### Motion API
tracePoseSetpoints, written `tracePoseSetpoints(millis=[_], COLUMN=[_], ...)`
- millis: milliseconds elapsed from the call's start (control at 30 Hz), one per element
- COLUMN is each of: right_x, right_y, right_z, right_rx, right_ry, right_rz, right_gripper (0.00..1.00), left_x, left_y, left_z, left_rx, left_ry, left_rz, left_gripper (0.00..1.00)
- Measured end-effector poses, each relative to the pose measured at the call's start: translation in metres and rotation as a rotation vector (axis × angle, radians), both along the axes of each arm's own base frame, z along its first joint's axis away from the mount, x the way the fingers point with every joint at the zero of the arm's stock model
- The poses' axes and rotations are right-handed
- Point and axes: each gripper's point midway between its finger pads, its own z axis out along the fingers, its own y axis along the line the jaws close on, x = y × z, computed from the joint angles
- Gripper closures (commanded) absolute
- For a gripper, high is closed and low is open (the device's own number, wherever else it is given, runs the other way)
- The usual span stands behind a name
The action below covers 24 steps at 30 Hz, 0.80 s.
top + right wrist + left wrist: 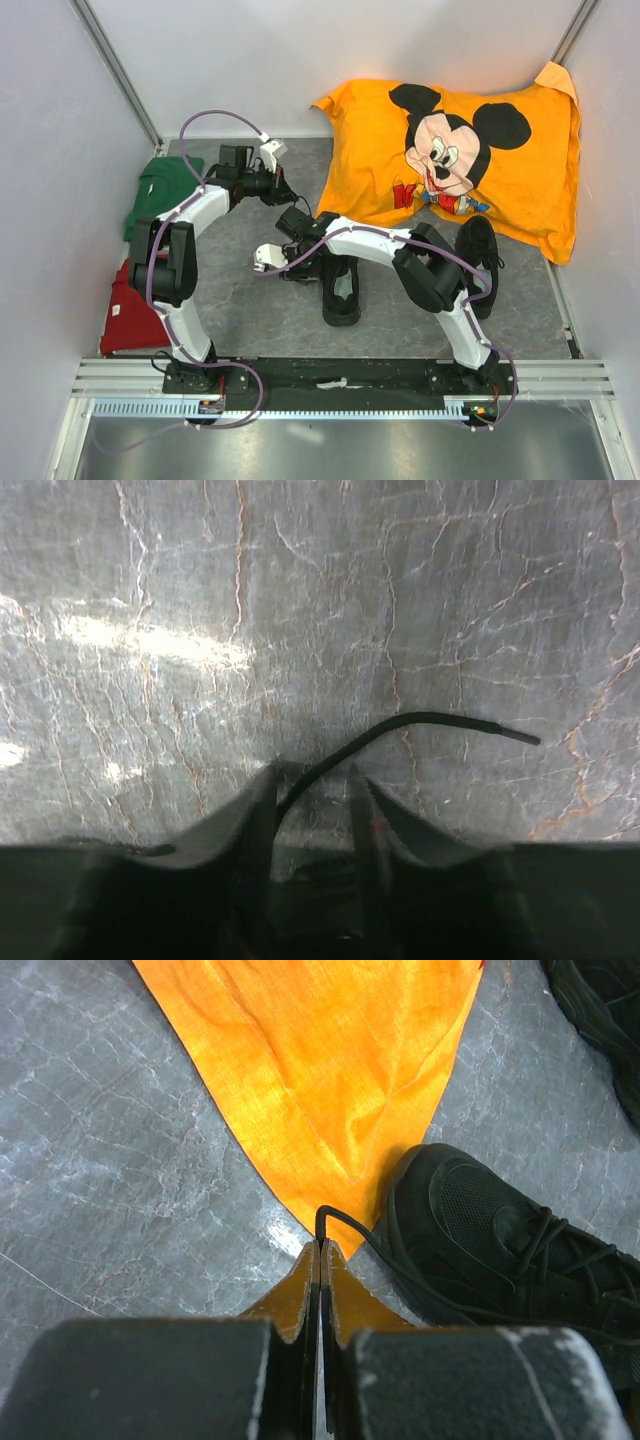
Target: Tie the shoes
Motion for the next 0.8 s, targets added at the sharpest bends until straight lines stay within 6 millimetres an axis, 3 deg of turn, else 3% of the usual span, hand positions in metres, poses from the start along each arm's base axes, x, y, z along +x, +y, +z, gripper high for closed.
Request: tracePoseSetpoints(millis=[33, 133, 167, 367, 467, 567, 800], right_x=[0.0, -0.002, -0.002, -0.004, -0.005, -0.003, 0.009], right_y=[0.0, 0.001, 0.001, 0.002, 0.001, 0.002, -0.021], right_z=[0.0, 0.0, 0.0, 0.002, 0.013, 0.043, 0.151], right_rx=[0.0, 0.002, 0.003, 0.006, 0.028, 0.089, 0.298], right_ry=[0.002, 0.01, 0.01, 0.028, 0.046, 0.049, 0.013], right_rz=[-0.001, -0.01, -0.01, -0.044, -0.076, -0.116, -0.208], right_gripper=[0.72, 0.97, 1.0, 1.0, 1.0, 1.0, 1.0], left_x=[0.001, 0.001, 0.0, -0.011, -0.021, -0.03, -0.073], left_y=[0.0, 0.0, 0.0, 0.002, 0.004, 0.008, 0.032], left_z=[0.0, 0.0, -0.002, -0.014, -0.013, -0.003, 0.014], left_rx=[-0.002, -0.004, -0.004, 0.002, 0.006, 0.014, 0.083], left_ry=[-0.003, -0.003, 0.001, 0.038, 0.044, 0.024, -0.071], left_rz=[0.001, 0.003, 0.003, 0.008, 0.011, 0.019, -0.013], left_gripper=[0.98, 0.98, 0.98, 0.99, 0.99, 0.98, 0.98])
